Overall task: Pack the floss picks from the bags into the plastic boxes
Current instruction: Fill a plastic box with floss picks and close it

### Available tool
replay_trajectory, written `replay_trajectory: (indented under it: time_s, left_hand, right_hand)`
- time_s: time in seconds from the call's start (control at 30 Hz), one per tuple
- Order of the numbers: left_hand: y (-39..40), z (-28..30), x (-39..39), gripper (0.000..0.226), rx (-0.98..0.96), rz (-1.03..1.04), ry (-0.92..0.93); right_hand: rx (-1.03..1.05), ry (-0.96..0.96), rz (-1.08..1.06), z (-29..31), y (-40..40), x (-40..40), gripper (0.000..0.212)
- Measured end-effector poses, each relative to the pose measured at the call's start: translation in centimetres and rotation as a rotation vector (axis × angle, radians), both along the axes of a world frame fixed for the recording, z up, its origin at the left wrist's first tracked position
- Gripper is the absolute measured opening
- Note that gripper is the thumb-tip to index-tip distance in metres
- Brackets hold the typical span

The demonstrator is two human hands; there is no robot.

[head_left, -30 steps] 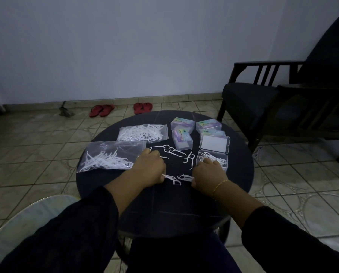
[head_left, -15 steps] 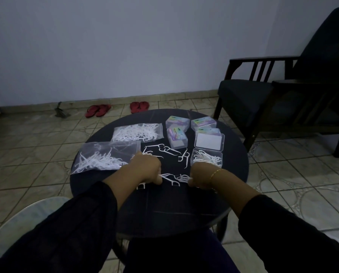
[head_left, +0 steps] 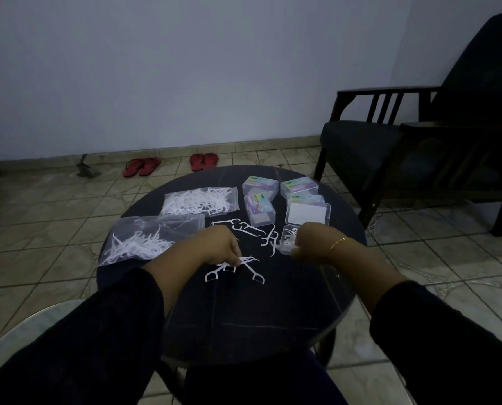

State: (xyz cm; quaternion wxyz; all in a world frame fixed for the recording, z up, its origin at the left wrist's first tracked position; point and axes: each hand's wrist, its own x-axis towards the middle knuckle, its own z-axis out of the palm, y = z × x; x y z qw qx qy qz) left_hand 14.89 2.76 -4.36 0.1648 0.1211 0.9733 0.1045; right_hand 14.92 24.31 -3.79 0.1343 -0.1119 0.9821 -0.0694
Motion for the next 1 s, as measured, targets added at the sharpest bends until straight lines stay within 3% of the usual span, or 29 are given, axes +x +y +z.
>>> replay_trajectory:
  time_s: [0.23,0.4,0.53,0.7,1.0]
  left_hand:
    - [0.5,0.2,-1.0,0.02,-0.012,0.004,-0.033]
    - [1.0,0.7,-1.9,0.014,0.073,0.03,-0.05]
    - [1.9,1.3,-2.8,0.011,0.157,0.053,-0.013]
    - [4.5,2.2,-4.0,0.013,0.221,0.008,0.051]
    - [9.9,2.3,-5.9,0.021,0.303,-0.006,0.121]
  right_hand:
    - [0.139,0.098,-0.07,0.9,1.8,-2.1,0.019]
    - [0.173,0.116,-0.061,-0.1,1.6,-3.3,0.032]
    - [0.035,0.102,-0.1,-0.6,2.4,-3.8,0.034]
    - [-0.292,0.236,-0.223,-1.6,4.4,-2.6,0.023]
    - [-0.43,0.387,-0.29,-4.6,6.7,-0.9,0.028]
